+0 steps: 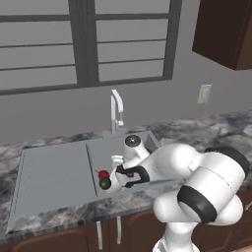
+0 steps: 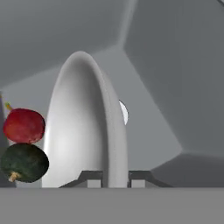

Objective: Dump the pear and squash from the bowl so the bowl can be washed. Place the bowl in the sink after clearing the leftovers.

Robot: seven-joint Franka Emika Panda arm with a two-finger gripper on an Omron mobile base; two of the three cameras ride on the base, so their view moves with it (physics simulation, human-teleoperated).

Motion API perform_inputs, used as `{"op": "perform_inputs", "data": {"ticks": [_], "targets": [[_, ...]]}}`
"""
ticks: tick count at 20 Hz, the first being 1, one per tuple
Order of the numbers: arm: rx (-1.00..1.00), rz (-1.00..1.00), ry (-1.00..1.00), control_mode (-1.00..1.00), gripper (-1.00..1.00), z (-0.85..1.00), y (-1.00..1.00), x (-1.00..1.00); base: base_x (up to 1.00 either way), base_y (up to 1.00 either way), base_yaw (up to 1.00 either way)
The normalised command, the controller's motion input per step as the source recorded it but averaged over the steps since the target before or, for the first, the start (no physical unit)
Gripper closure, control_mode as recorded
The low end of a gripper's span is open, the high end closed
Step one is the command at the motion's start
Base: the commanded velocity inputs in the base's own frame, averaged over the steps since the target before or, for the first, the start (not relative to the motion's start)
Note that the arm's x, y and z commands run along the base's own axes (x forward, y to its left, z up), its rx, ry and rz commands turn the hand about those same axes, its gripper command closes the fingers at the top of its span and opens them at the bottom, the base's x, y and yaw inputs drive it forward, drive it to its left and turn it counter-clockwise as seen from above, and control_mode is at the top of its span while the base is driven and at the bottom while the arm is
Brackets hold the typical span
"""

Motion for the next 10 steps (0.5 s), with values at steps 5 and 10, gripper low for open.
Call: {"op": "perform_inputs", "data": {"ticks": [5, 10], "targets": [[0.03, -0.17, 0.00, -1.00, 1.00, 0.00, -0.61, 0.27, 0.00, 0.00, 0.00], [0.12, -0.23, -0.09, -1.00, 1.00, -0.45, -0.10, 0.46, 0.00, 0.00, 0.00]]}}
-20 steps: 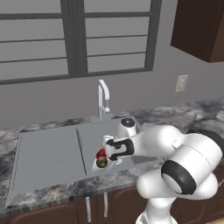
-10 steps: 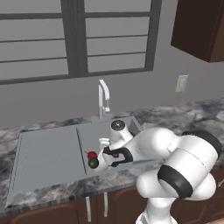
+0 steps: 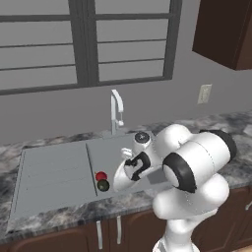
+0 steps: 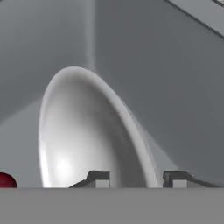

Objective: Dump the pear and squash from the bowl so the bowl can be washed. Place the bowl in the sink after clearing the leftovers.

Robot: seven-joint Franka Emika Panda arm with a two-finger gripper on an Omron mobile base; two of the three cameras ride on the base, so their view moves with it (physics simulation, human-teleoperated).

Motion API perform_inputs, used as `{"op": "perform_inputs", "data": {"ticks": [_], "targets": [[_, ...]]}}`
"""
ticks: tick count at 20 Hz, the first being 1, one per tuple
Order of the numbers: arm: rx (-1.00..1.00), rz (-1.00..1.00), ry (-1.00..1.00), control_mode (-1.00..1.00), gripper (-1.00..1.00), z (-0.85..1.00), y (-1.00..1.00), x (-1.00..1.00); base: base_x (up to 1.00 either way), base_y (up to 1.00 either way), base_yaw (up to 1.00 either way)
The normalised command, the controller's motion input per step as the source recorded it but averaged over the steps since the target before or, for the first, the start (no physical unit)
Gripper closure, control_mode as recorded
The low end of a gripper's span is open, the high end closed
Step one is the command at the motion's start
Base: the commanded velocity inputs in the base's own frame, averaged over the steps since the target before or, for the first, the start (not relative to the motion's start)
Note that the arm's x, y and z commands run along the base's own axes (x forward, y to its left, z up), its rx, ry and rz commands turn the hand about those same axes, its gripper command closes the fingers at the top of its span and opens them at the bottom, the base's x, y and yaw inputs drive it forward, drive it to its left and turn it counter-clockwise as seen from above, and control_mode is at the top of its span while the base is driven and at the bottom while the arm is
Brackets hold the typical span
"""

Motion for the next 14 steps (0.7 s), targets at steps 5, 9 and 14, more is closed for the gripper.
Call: {"op": "perform_inputs", "data": {"ticks": [5, 9, 14], "targets": [[0.12, -0.17, -0.04, -1.00, 1.00, -0.94, 0.01, 0.04, 0.00, 0.00, 0.00], [-0.02, -0.09, 0.00, -1.00, -1.00, 0.45, 0.05, 0.04, 0.00, 0.00, 0.00], [-0.05, -0.22, -0.27, -1.00, -1.00, 1.00, 0.00, -0.04, 0.00, 0.00, 0.00]]}}
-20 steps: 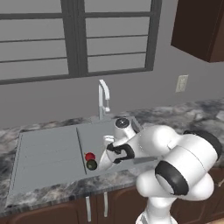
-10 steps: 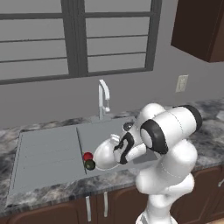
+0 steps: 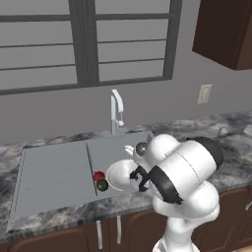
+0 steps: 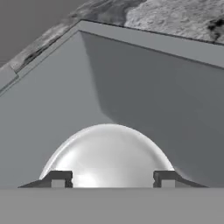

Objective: Dump the pear and squash from the bowl so the bowl can be washed. Place the bowl in the sink after clearing the leftovers.

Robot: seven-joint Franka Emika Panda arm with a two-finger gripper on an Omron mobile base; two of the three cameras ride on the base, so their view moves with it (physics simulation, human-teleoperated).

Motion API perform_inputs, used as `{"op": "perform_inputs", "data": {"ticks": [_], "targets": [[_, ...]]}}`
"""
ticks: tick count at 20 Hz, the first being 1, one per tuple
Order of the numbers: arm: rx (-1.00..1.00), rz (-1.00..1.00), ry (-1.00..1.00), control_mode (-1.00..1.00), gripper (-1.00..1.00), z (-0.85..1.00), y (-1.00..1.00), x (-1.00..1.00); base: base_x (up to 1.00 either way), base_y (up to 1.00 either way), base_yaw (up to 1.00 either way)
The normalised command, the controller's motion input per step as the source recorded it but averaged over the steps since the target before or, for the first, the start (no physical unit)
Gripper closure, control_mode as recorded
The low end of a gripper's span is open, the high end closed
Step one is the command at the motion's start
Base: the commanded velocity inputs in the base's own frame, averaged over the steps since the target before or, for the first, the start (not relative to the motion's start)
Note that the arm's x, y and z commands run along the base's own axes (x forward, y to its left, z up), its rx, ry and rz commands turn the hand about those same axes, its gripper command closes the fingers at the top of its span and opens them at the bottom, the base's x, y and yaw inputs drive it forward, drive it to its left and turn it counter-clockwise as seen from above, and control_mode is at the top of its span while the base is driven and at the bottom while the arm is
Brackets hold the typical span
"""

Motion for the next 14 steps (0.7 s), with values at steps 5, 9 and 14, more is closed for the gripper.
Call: {"op": "perform_inputs", "data": {"ticks": [5, 9, 14], "targets": [[-0.02, -0.11, -0.30, -1.00, -1.00, 1.00, 0.13, -0.11, 0.00, 0.00, 0.00], [-0.06, -0.02, -0.26, -1.00, -1.00, 1.00, 0.43, -0.11, 0.00, 0.00, 0.00], [-0.10, -0.03, -0.31, -1.00, -1.00, 1.00, 0.63, -0.28, 0.00, 0.00, 0.00]]}}
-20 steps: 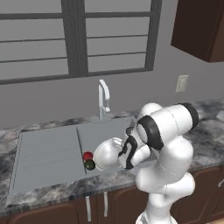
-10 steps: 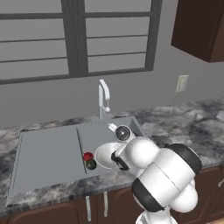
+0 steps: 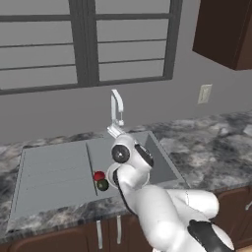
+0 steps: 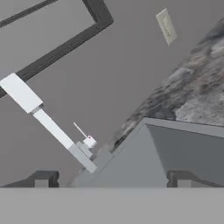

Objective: Dump the pear and squash from the bowl so the bowl can be washed. Place the bowl in the sink after clearing the leftovers.

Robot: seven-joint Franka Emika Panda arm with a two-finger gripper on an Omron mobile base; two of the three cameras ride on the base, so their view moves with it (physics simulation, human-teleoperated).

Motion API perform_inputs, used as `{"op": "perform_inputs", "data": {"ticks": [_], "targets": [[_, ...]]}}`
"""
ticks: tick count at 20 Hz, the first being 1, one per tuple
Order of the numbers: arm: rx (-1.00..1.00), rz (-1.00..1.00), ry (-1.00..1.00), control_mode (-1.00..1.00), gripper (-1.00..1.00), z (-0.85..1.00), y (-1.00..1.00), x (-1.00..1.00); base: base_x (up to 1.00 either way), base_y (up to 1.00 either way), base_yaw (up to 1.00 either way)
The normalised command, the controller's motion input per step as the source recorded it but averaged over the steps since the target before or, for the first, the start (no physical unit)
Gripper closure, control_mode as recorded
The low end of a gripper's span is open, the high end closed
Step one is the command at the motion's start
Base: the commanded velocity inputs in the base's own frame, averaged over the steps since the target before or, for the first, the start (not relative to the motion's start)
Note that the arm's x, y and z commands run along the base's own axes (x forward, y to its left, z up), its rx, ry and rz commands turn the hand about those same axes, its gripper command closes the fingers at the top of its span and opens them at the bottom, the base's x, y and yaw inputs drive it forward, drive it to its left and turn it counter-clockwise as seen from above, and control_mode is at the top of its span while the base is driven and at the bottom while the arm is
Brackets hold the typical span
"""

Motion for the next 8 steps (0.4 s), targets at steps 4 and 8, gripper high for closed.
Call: {"op": "perform_inputs", "data": {"ticks": [4, 8], "targets": [[-0.08, -0.04, -0.28, -1.00, -1.00, 0.42, 0.34, -0.31, 0.00, 0.00, 0.00], [0.01, 0.02, -0.02, -1.00, -1.00, 0.00, -0.06, -0.09, 0.00, 0.00, 0.00]]}}
